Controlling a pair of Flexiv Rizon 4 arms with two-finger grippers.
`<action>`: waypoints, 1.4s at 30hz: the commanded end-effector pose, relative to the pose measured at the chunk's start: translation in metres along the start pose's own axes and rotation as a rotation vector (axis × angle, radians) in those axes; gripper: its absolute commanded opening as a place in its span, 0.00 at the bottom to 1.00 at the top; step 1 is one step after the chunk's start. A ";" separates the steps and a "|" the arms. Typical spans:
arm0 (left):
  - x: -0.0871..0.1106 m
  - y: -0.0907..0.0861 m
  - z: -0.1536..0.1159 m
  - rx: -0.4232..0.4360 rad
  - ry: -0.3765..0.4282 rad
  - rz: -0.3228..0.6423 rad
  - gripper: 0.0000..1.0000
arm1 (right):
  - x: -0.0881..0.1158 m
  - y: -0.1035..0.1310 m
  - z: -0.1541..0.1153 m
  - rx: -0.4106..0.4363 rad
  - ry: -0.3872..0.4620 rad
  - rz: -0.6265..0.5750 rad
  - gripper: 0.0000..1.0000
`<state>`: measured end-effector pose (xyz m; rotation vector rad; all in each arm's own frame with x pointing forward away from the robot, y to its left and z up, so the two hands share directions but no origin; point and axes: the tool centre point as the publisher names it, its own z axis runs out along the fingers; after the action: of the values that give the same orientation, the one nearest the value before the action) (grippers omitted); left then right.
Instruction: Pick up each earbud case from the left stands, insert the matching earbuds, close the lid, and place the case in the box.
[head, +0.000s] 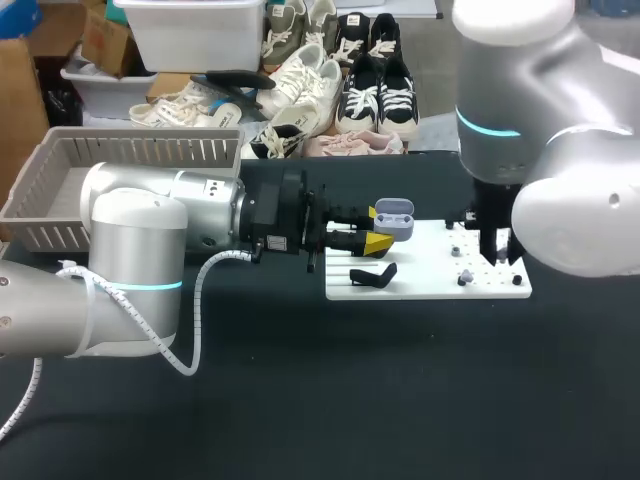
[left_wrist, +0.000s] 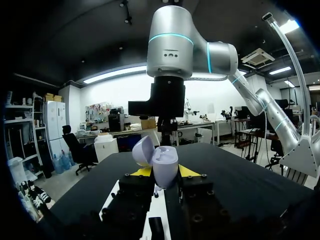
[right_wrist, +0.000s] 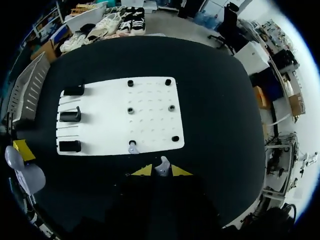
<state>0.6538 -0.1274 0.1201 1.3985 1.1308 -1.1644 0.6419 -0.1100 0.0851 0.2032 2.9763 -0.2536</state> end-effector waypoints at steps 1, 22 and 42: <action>0.000 0.000 0.000 -0.002 -0.001 0.001 0.00 | -0.003 -0.001 0.003 -0.019 0.010 0.103 0.00; 0.000 0.000 0.000 -0.002 -0.001 0.001 0.00 | -0.003 -0.001 -0.003 -0.016 -0.002 0.152 0.00; 0.000 0.000 0.000 -0.002 -0.001 0.001 0.00 | 0.004 0.040 -0.115 0.018 -0.059 0.275 0.00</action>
<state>0.6538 -0.1274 0.1201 1.3985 1.1308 -1.1644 0.6331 -0.0615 0.1743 0.5795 2.8471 -0.2220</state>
